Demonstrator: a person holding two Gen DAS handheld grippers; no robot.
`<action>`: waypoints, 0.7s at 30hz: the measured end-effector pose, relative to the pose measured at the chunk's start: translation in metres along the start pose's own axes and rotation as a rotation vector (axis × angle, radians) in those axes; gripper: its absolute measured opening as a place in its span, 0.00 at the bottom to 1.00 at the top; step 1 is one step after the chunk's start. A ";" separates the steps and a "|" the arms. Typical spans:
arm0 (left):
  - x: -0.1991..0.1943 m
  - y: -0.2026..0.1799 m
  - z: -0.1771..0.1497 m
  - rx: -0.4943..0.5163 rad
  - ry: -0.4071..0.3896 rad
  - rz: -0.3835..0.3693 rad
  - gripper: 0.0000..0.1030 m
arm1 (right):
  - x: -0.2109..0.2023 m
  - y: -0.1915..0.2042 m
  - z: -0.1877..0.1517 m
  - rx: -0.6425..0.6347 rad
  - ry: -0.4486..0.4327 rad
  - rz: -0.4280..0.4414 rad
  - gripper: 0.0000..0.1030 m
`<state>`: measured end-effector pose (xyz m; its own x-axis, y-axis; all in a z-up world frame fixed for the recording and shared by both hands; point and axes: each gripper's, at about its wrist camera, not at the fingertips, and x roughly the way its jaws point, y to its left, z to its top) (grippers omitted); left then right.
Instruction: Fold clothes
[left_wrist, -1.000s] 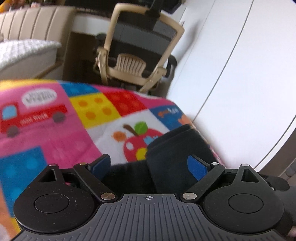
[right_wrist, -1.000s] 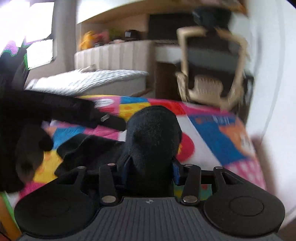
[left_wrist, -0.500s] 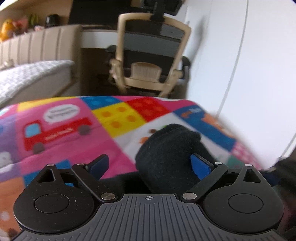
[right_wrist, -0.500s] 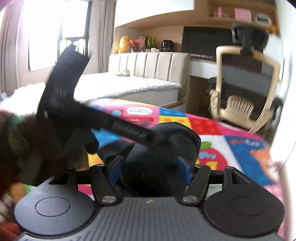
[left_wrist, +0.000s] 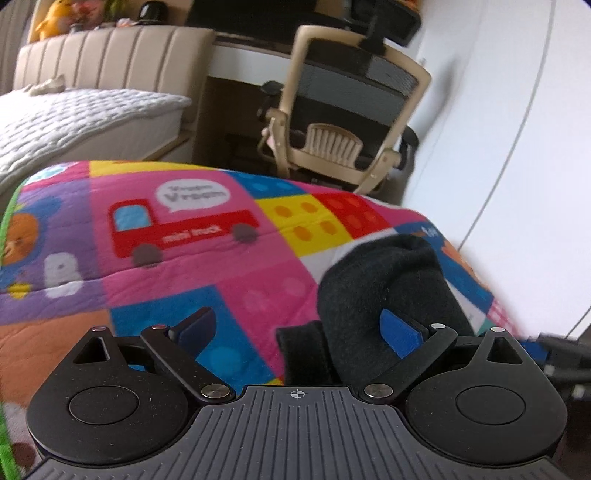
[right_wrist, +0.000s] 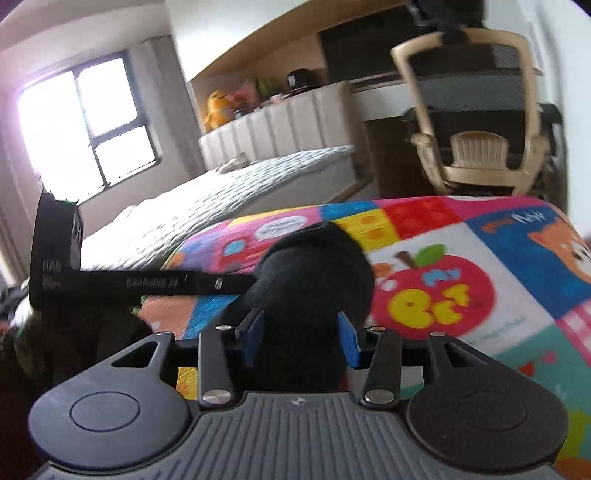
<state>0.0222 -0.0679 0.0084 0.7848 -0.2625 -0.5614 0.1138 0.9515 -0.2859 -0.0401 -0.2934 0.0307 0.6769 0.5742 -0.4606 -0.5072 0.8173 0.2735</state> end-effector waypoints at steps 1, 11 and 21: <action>-0.003 0.004 0.002 -0.019 -0.005 -0.006 0.95 | 0.002 0.005 -0.002 -0.017 0.011 0.006 0.44; 0.001 -0.008 0.004 -0.017 0.002 -0.073 0.96 | 0.009 0.041 -0.006 -0.181 0.029 -0.006 0.60; 0.004 0.037 -0.009 -0.095 0.035 0.065 0.97 | 0.015 -0.031 0.002 0.241 0.024 0.096 0.68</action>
<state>0.0241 -0.0355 -0.0109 0.7666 -0.2081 -0.6075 0.0040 0.9476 -0.3195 -0.0128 -0.3102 0.0170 0.6170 0.6510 -0.4421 -0.4252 0.7486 0.5087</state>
